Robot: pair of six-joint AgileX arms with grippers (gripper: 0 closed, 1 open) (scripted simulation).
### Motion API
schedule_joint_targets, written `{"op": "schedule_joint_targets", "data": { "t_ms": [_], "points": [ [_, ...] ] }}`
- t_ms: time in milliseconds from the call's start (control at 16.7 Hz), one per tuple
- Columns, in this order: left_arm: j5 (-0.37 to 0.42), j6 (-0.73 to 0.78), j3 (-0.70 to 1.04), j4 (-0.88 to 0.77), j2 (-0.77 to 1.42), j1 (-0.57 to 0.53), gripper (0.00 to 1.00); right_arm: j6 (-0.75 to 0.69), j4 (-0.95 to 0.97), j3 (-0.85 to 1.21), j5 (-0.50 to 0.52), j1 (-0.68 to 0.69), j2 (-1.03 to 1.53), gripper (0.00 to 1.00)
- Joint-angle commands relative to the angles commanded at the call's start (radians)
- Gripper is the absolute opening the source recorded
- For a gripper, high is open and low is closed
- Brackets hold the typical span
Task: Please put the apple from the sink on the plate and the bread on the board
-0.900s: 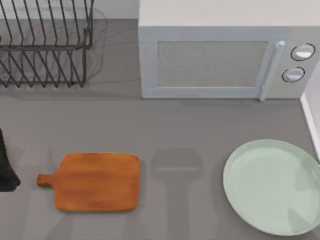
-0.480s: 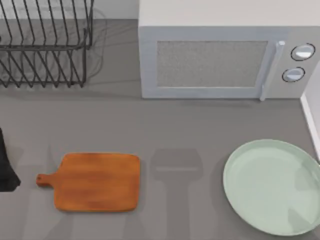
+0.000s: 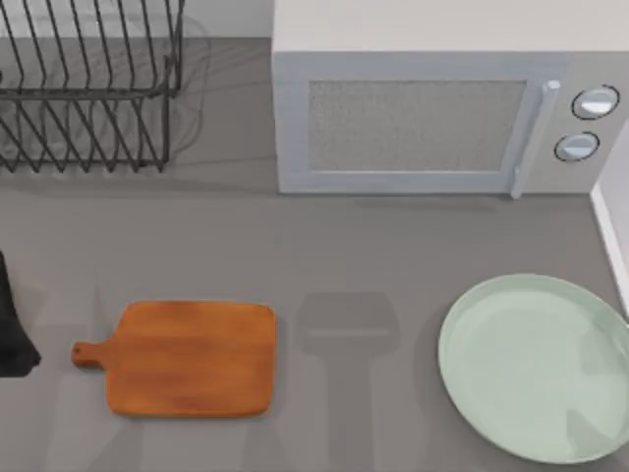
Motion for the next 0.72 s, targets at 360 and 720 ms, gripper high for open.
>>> {"op": "schedule_joint_targets", "data": {
  "t_ms": [360,720],
  "points": [
    [0.000,0.000,0.000,0.000,0.000,0.000,1.00,0.000,0.000,0.000,0.000,0.000,0.000,1.00],
    [0.000,0.000,0.000,0.000,0.000,0.000,1.00,-0.010,-0.040,0.059,0.000,-0.011,0.062,1.00]
  ]
}}
